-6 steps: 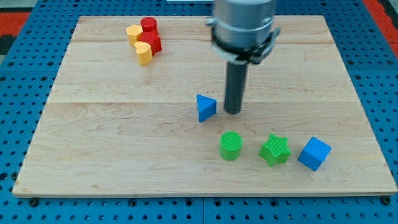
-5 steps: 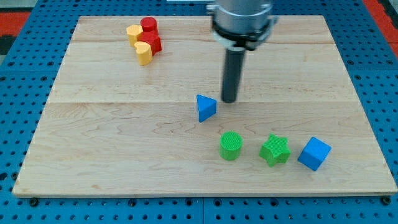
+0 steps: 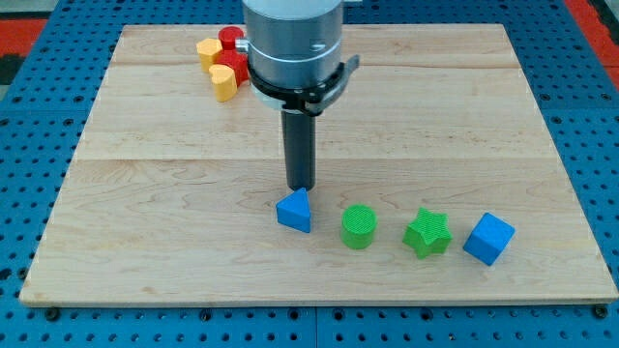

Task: Push the blue triangle slightly down

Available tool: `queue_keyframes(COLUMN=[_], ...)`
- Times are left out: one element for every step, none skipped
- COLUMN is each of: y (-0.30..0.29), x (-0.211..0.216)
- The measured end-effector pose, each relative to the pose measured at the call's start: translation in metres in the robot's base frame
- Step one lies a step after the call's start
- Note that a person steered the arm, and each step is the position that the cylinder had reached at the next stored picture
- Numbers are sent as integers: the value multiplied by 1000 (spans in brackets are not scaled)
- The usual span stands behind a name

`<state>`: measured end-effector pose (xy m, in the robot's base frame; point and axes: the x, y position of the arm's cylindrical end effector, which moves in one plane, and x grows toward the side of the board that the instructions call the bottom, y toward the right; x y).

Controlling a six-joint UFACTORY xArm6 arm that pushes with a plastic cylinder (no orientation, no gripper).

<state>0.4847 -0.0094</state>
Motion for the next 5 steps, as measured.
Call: queue_keyframes(y=[-3,-24,-25,-25,-25], x=[4,19,22,23,23])
